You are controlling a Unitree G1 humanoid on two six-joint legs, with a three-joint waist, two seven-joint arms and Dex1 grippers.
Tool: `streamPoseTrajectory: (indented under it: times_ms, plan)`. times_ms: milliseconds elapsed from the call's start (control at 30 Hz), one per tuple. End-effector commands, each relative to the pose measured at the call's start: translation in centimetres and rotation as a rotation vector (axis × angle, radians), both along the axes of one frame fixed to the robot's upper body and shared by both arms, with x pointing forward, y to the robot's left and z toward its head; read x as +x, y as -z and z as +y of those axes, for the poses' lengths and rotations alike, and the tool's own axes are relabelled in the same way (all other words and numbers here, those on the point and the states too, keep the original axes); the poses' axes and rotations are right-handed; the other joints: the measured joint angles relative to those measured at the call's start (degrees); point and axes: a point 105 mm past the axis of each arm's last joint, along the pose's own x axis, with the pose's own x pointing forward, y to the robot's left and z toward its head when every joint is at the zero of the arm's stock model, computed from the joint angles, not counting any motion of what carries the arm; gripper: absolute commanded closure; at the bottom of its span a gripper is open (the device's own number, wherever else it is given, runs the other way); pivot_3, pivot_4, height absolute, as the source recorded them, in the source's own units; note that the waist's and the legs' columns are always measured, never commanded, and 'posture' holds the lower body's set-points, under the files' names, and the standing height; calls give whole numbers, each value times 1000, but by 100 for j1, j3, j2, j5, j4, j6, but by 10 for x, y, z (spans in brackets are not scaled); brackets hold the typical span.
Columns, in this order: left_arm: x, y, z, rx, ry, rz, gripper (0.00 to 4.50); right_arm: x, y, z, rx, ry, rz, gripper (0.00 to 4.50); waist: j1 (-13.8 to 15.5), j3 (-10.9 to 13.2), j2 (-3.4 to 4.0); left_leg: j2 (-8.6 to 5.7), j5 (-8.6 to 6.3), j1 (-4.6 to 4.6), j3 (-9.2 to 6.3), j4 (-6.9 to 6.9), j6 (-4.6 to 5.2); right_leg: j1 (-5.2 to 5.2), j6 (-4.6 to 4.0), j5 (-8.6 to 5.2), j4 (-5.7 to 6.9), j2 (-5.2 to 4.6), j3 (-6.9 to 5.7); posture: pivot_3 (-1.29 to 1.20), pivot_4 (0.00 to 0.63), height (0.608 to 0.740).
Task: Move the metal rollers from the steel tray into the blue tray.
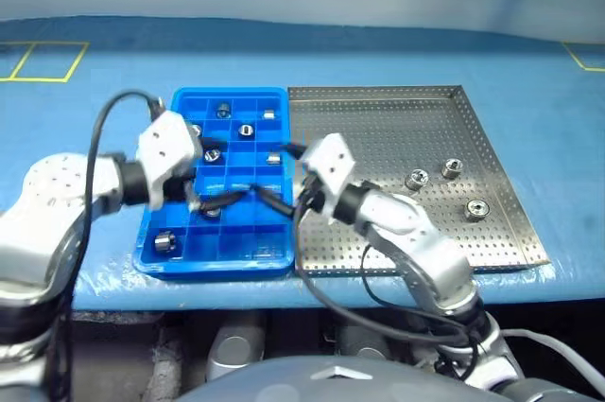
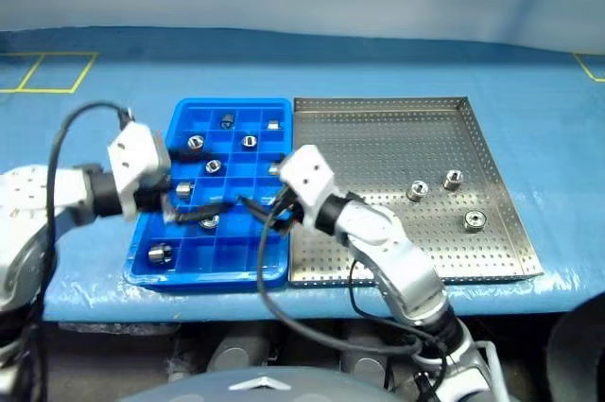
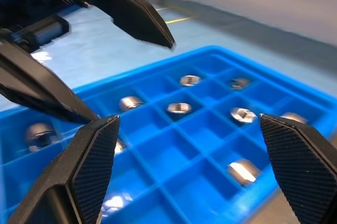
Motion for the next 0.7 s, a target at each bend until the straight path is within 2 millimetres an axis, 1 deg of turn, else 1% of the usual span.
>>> streamPoseTrajectory:
  times_ms: [33, 67, 133, 200, 267, 333, 367, 433, 500, 567, 700]
  plan:
    - [25, -9, -21, -110, -29, -52, 8, 6, -16, -38, 23, 208, -49, 0, -102, -1, 0, -1, 0, 9, 1, 0, 1, 10, -1, -1, -2, -1, 3, 2, 150, 740]
    - [29, -9, -25, -124, -32, -55, 8, 7, -15, -44, 20, 239, -46, 0, -168, -1, -1, 0, -1, 12, 5, 0, 3, 10, 5, -4, -2, -1, 6, -20, 150, 740]
    - [44, -5, -46, -180, -52, -81, 8, 13, -7, -72, -16, 406, -23, 0, -297, -2, 5, 4, 0, 15, 14, -2, 2, 5, 6, 1, 2, 0, 14, -73, 150, 740]
    - [47, 2, -68, -229, -31, -89, 8, 16, 0, -93, -37, 528, 1, 0, -382, -2, 5, 4, 0, 16, 13, -4, 2, 4, 9, 11, 11, 0, 15, -104, 150, 740]
    - [46, 14, -82, -260, -23, -83, 8, 18, 6, -103, -20, 607, 31, 0, -484, -2, 5, 4, 2, 13, 17, -5, -3, -2, 8, 11, 11, -1, 19, -131, 150, 740]
    - [41, 26, -94, -310, -6, -72, 8, 22, 12, -109, -9, 661, 56, 0, -595, -4, 7, 9, 6, 11, 33, -10, -11, -13, 8, 12, 13, -8, 33, -136, 150, 740]
    - [40, 30, -97, -328, -3, -75, 8, 24, 14, -111, -6, 679, 64, 0, -636, -4, 7, 11, 5, 11, 38, -12, -9, -17, 8, 12, 13, -12, 39, -136, 150, 740]
    - [32, 45, -105, -357, 8, -45, 8, 31, 24, -119, -7, 750, 95, 0, -696, -4, 7, 14, -6, 9, 41, -13, 10, -23, 8, 12, 16, -13, 42, -140, 150, 740]
    - [25, 62, -109, -378, 5, -13, 8, 37, 34, -124, 2, 804, 126, 0, -718, -5, 9, 14, -6, 10, 43, -11, 11, -25, 8, 12, 21, -11, 46, -139, 150, 740]
    - [21, 74, -108, -371, -18, -12, 8, 42, 41, -125, 20, 823, 154, 0, -717, -4, 10, 11, -7, 15, 44, -11, 14, -19, 9, 12, 23, 3, 47, -134, 150, 740]
    - [13, 85, -102, -384, -63, -28, 8, 52, 53, -130, 37, 874, 186, 0, -716, -3, 12, 8, -4, 14, 49, -3, 22, -14, 45, 6, 20, 5, 54, -121, 150, 740]
